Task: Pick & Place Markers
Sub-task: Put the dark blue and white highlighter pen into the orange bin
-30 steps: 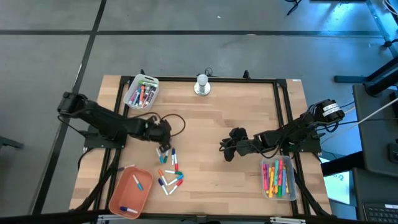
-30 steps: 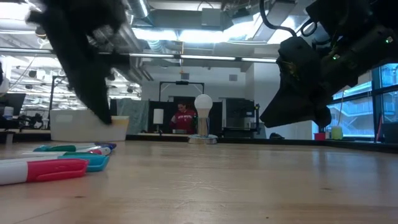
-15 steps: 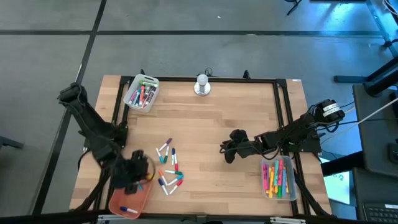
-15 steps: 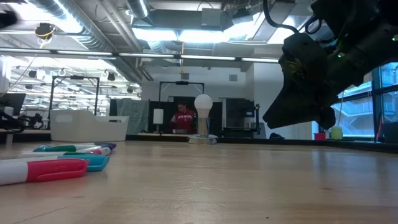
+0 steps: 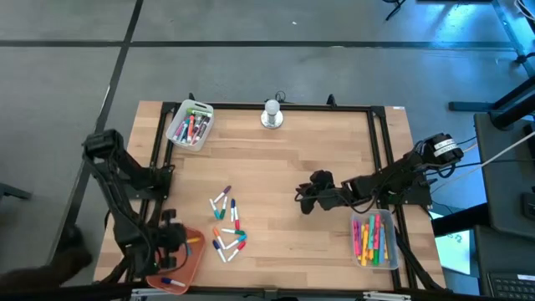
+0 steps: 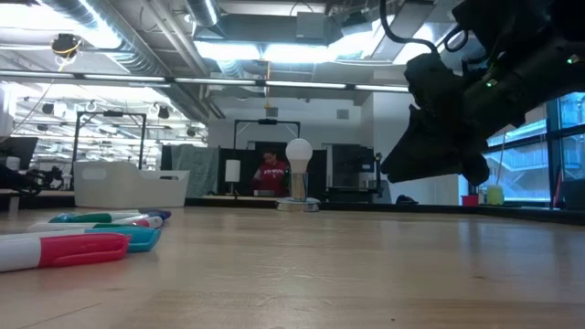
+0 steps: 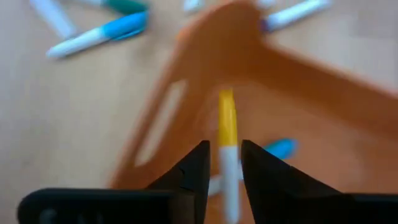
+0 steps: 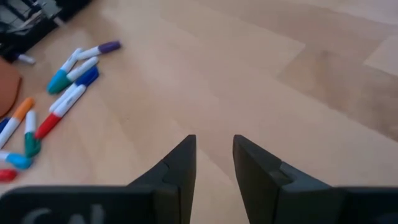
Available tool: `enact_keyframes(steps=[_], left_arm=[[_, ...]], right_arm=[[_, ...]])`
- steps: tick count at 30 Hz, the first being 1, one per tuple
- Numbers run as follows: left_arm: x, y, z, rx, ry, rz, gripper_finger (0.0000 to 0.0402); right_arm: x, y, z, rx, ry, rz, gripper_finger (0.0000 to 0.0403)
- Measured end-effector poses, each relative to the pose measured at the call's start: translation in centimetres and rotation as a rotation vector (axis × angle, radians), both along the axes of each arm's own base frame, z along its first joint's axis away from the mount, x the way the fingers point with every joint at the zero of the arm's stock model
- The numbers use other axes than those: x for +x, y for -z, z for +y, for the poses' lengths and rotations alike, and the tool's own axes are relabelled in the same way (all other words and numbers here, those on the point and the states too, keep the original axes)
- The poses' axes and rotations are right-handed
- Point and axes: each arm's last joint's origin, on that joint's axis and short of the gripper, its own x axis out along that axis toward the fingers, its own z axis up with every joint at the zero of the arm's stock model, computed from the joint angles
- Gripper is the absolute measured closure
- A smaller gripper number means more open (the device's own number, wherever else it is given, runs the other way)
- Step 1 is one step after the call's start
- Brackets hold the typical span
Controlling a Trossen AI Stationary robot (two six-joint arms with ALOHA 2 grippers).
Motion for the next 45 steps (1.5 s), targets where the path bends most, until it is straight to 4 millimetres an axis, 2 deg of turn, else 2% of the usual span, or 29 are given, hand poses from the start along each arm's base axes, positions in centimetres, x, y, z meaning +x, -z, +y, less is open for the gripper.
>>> enact_keyframes(steps=[3,8,10,17,20,25,29,33,40,45], left_arm=[[0.0,0.5,1.0,0.085,-0.102,0.015,0.0298],[1.1,0.4,2.8,0.274,-0.216,-0.154,0.0265],[1.8,0.3,3.4,0.283,-0.270,-0.191,0.0254],[3.6,-0.3,4.8,0.261,-0.364,-0.132,0.0232],[4.0,-1.7,4.9,0.272,-0.319,-0.107,0.0231],[4.3,-5.2,5.4,0.306,-0.335,-0.279,0.0230],[3.9,-6.0,6.1,0.297,-0.376,-0.308,0.0231],[3.3,-5.6,6.6,0.266,-0.488,-0.176,0.0234],[1.3,-5.6,7.6,0.281,-0.693,0.245,0.0264],[1.1,-5.3,7.2,0.226,-0.637,0.420,0.0293]], right_arm=[[0.1,0.0,-0.4,-0.002,0.019,0.000,0.0296],[0.2,0.0,-0.9,-0.005,0.036,0.003,0.0296],[0.3,0.0,-1.3,-0.004,0.047,0.003,0.0296],[0.5,0.0,-2.6,-0.018,0.091,0.014,0.0296],[0.6,0.0,-3.0,-0.014,0.109,0.009,0.0296],[0.9,-0.2,-3.4,0.019,0.154,-0.040,0.0296],[0.9,-0.3,-3.4,0.014,0.133,-0.041,0.0296],[0.9,-0.2,-3.0,0.029,0.089,-0.025,0.0296],[0.8,-0.2,-2.5,0.012,0.056,-0.016,0.0296],[0.8,-0.2,-2.5,0.002,0.069,-0.018,0.0296]])
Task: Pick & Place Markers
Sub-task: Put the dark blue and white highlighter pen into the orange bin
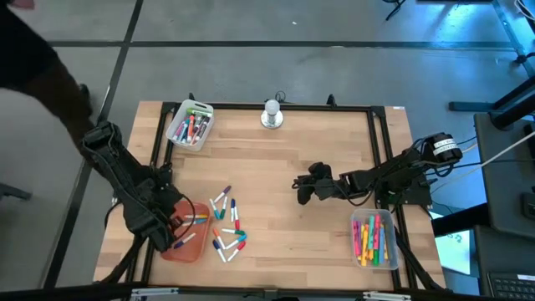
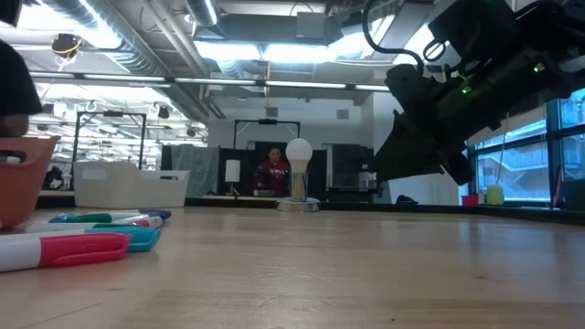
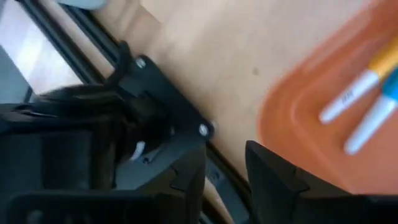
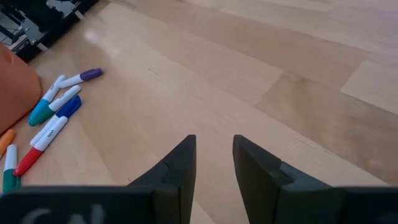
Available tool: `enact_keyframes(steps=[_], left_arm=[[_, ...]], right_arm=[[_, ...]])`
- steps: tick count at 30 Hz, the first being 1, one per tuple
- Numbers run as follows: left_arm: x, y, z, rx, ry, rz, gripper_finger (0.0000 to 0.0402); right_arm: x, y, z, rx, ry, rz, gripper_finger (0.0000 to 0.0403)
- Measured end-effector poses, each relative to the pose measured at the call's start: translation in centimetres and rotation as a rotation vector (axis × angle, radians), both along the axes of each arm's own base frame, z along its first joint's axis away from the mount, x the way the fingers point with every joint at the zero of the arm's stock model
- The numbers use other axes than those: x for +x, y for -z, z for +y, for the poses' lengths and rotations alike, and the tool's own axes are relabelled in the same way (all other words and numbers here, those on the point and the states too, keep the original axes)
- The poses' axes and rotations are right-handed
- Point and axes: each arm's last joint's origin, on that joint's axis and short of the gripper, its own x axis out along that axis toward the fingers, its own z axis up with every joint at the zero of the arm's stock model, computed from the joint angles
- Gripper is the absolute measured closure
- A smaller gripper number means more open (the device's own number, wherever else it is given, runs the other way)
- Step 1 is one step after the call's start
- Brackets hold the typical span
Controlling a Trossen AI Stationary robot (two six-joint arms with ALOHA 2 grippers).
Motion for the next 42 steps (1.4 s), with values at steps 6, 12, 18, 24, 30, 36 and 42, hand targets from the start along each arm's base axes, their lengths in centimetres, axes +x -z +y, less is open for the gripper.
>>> enact_keyframes(steps=[6,12,18,24,30,36,42], left_arm=[[0.2,0.9,-1.1,-0.085,0.037,0.113,0.0318],[0.2,2.1,-2.0,-0.033,-0.043,0.115,0.0333],[0.6,3.9,-3.2,-0.032,-0.047,0.211,0.0343],[1.5,4.6,-3.3,0.001,0.089,0.201,0.0345],[3.3,3.9,-3.9,-0.041,0.219,0.057,0.0349],[2.7,3.6,-4.3,-0.072,0.226,0.107,0.0350],[1.2,4.1,-4.6,-0.066,0.109,0.108,0.0363]], right_arm=[[0.0,0.0,0.0,0.004,0.003,-0.004,0.0296],[0.1,-0.2,0.0,0.010,0.003,-0.028,0.0296],[0.2,-0.3,0.0,0.013,0.003,-0.045,0.0296],[0.3,-0.4,0.0,0.014,0.006,-0.051,0.0296],[0.5,-0.6,-0.5,0.017,0.022,-0.084,0.0296],[0.6,-0.7,-0.7,0.010,0.025,-0.084,0.0296],[0.6,-0.6,-0.5,0.013,-0.001,-0.072,0.0296]])
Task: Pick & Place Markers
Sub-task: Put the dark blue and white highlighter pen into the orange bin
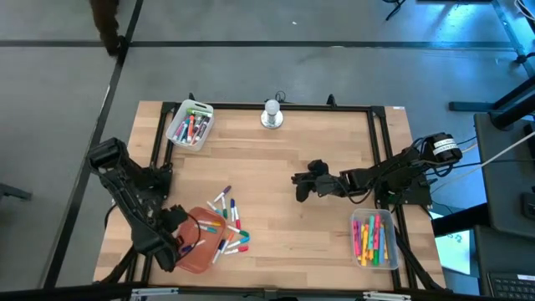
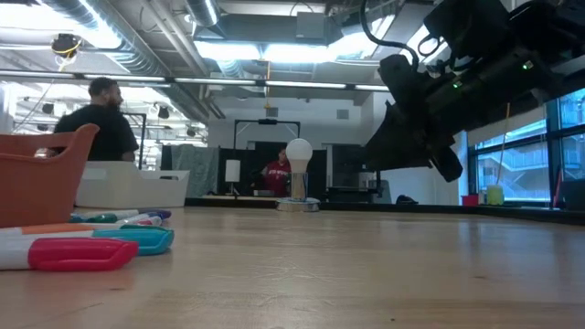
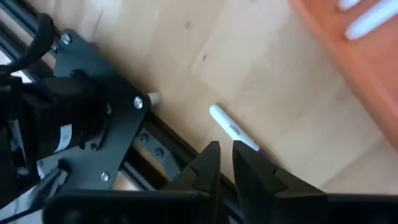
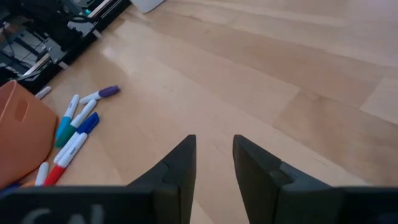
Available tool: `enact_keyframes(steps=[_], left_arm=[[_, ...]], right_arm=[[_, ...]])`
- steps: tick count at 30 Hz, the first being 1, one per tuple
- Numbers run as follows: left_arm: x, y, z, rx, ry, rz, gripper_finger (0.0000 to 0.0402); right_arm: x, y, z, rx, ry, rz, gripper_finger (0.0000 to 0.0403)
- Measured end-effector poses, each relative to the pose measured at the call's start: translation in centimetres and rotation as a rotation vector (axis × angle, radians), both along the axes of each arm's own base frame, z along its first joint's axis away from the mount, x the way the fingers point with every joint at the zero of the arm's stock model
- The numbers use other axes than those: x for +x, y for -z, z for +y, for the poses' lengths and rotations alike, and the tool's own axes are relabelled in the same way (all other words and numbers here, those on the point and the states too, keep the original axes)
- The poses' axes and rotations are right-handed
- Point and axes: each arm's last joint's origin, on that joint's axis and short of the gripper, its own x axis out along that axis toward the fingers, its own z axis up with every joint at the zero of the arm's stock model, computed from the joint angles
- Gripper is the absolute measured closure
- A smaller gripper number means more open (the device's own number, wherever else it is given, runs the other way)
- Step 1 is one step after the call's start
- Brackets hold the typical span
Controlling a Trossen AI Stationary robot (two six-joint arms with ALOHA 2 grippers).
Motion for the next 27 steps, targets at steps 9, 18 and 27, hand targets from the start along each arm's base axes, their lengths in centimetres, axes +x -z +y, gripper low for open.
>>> enact_keyframes(steps=[9,18,27], left_arm=[[-1.5,0.8,0.1,0.067,-0.046,-0.048,0.0373],[-4.8,1.2,-0.9,0.148,-0.008,-0.454,0.0373],[-6.4,2.7,-0.5,0.125,-0.001,-0.416,0.0373]], right_arm=[[0.0,0.0,0.1,0.013,-0.029,0.005,0.0296],[-0.1,0.3,0.1,0.006,-0.030,0.035,0.0296],[-0.1,0.3,0.2,0.041,-0.071,0.038,0.0296]])
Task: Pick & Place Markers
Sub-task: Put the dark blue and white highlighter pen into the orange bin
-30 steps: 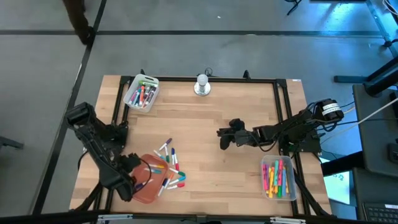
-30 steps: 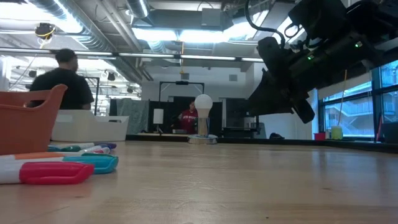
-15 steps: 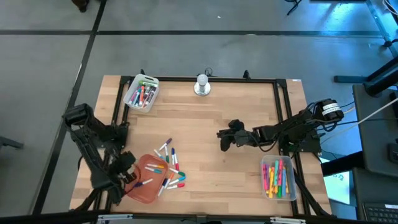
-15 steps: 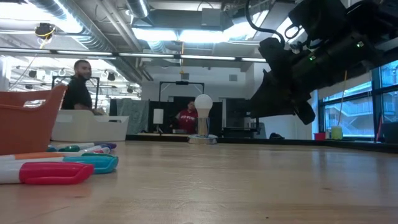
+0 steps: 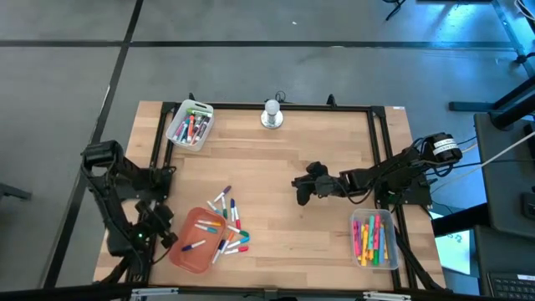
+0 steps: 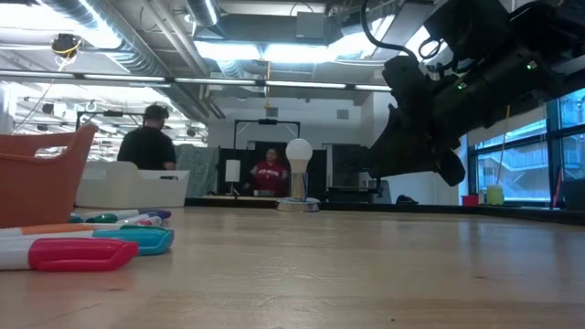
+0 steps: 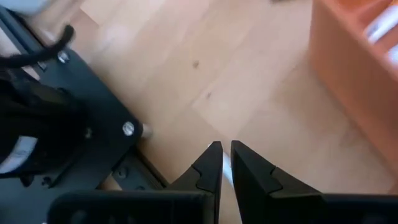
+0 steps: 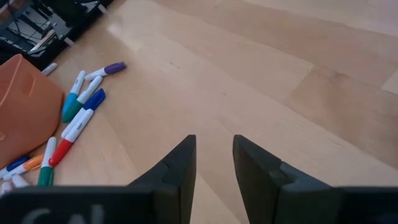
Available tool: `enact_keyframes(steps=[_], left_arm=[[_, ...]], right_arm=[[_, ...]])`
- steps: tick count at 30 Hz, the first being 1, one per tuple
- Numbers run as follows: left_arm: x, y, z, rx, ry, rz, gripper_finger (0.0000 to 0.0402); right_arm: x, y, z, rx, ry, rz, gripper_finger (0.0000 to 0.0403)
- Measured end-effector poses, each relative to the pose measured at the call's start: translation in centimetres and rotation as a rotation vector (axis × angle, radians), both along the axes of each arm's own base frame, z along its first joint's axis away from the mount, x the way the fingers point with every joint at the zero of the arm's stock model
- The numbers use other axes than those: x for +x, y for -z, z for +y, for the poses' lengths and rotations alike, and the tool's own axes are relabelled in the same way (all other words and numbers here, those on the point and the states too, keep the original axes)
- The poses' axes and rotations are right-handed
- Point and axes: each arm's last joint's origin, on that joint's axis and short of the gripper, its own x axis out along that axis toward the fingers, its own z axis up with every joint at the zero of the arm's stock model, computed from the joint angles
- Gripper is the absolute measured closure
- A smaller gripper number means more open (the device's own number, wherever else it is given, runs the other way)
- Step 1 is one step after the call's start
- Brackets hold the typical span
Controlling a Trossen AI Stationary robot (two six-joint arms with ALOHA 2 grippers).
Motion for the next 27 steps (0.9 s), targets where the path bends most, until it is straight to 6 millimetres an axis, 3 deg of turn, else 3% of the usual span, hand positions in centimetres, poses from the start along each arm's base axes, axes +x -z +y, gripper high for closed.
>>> enact_keyframes(steps=[8,19,27], left_arm=[[-0.2,0.9,0.3,-0.020,-0.012,0.049,0.0385],[1.7,0.8,1.2,-0.019,-0.169,0.074,0.0400],[1.9,1.0,1.0,-0.077,-0.228,0.122,0.0400]], right_arm=[[0.0,0.0,0.0,-0.008,-0.004,0.006,0.0296],[-0.6,0.8,-0.1,-0.005,0.013,0.103,0.0296],[-0.6,0.8,-0.1,0.004,0.019,0.098,0.0296]])
